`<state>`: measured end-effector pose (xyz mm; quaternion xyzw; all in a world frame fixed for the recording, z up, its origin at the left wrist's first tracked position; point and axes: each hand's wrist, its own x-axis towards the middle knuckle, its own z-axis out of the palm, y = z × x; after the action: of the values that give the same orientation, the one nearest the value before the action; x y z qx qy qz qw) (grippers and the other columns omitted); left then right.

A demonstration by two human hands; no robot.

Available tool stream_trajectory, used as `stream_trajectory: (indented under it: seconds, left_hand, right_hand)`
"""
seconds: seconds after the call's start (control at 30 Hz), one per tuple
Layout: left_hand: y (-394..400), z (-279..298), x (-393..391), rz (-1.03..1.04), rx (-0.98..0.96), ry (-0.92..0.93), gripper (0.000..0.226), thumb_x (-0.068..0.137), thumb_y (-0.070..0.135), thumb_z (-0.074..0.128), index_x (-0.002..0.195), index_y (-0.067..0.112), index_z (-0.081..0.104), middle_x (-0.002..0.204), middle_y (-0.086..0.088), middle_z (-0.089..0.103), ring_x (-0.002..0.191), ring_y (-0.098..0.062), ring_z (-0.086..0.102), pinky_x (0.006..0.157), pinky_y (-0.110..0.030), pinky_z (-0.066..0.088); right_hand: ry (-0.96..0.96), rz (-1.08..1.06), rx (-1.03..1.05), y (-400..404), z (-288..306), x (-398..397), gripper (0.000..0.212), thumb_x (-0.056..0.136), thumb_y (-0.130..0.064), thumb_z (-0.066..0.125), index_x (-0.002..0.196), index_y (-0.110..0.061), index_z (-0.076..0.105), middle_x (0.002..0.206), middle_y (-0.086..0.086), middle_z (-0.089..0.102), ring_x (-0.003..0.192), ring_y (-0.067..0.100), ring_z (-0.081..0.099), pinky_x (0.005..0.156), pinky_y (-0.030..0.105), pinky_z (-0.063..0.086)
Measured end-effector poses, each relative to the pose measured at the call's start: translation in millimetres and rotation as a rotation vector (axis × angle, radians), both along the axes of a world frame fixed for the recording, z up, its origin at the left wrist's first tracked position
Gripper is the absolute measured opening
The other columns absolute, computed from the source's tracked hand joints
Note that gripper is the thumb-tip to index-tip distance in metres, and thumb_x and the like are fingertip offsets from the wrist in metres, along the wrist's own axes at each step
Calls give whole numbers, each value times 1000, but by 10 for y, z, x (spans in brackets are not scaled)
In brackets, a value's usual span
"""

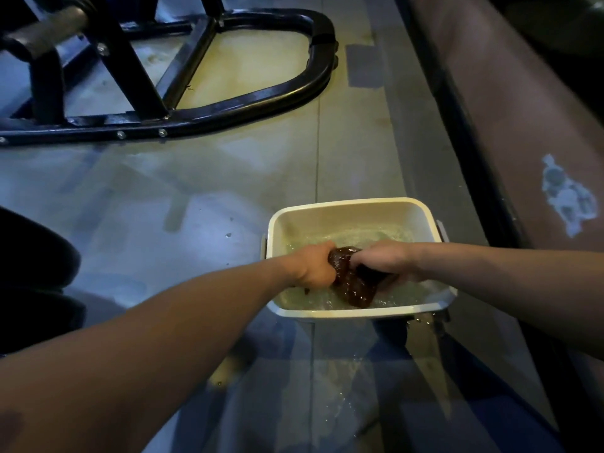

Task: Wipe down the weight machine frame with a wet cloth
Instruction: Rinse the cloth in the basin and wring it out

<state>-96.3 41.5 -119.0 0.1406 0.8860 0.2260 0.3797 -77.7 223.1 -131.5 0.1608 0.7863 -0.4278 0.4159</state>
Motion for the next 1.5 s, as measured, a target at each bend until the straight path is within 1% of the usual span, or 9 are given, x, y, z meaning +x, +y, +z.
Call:
stream_trajectory:
  seconds: [0.3, 0.43, 0.53, 0.77, 1.0, 1.17, 1.3, 1.4, 1.5]
  left_hand:
    - [-180, 424, 72, 702, 455, -415, 11, 92, 17, 40, 90, 8, 46, 61, -5, 46, 44, -13, 42, 38, -19, 32]
    - [-287, 547, 85, 649, 465, -478, 26, 94, 35, 43, 92, 10, 47, 62, -5, 47, 46, -15, 42, 45, -23, 31]
    - [-324, 547, 94, 280, 232, -395, 51, 94, 62, 56, 102, 11, 59, 71, -4, 52, 53, -13, 45, 48, -26, 37]
    - [-100, 554, 39, -236, -82, 408, 58, 85, 50, 79, 130, 19, 60, 111, -5, 71, 94, -23, 66, 81, -36, 57]
    - [-50, 555, 32, -395, -25, 608, 51, 89, 21, 69, 137, 19, 51, 114, -6, 67, 97, -26, 63, 84, -41, 57]
    - [-39, 545, 101, 114, 115, 88, 24, 92, 24, 68, 111, 9, 65, 81, -7, 67, 64, -18, 62, 55, -31, 53]
    - [-37, 608, 112, 548, 319, -369, 24, 99, 18, 53, 118, 6, 55, 78, -9, 57, 50, -11, 39, 40, -18, 30]
    - [-94, 711, 85, 605, 471, -549, 34, 96, 22, 52, 123, 1, 53, 76, -6, 59, 48, -9, 35, 37, -17, 23]
    - [-138, 780, 60, 480, 592, -749, 43, 90, 25, 57, 126, 3, 50, 80, -4, 58, 48, -9, 34, 40, -18, 20]
  right_hand:
    - [588, 422, 106, -135, 39, 142, 103, 68, -43, 83, 154, -33, 28, 133, -4, 42, 116, 18, 46, 97, 37, 51]
    - [875, 445, 259, -116, 139, 188, 56, 81, -47, 78, 127, -35, 49, 113, -11, 56, 103, 13, 54, 88, 34, 52]
    - [761, 574, 349, -64, 359, 74, 20, 94, -36, 65, 106, -34, 49, 97, -8, 61, 90, 18, 59, 77, 35, 53]
    - [439, 661, 433, -14, 748, -161, 33, 90, -12, 69, 112, -26, 49, 109, 4, 55, 93, 20, 57, 73, 29, 48]
    - [79, 308, -42, 314, 886, -26, 31, 96, -9, 66, 127, -15, 62, 126, 15, 61, 110, 26, 61, 92, 36, 57]
    - [342, 260, 160, 224, 633, 103, 56, 91, -20, 78, 140, -22, 52, 121, 4, 66, 100, 17, 65, 74, 26, 58]
    - [714, 416, 310, 185, 431, 285, 89, 87, -34, 79, 159, -25, 28, 154, 3, 46, 131, 19, 47, 107, 31, 44]
    - [802, 525, 329, 182, 421, 364, 118, 80, -54, 81, 163, -35, 0, 165, -5, 24, 150, 18, 23, 120, 39, 33]
    - [981, 417, 281, 118, 434, 367, 111, 76, -58, 83, 160, -40, 13, 157, -7, 35, 144, 15, 31, 116, 39, 40]
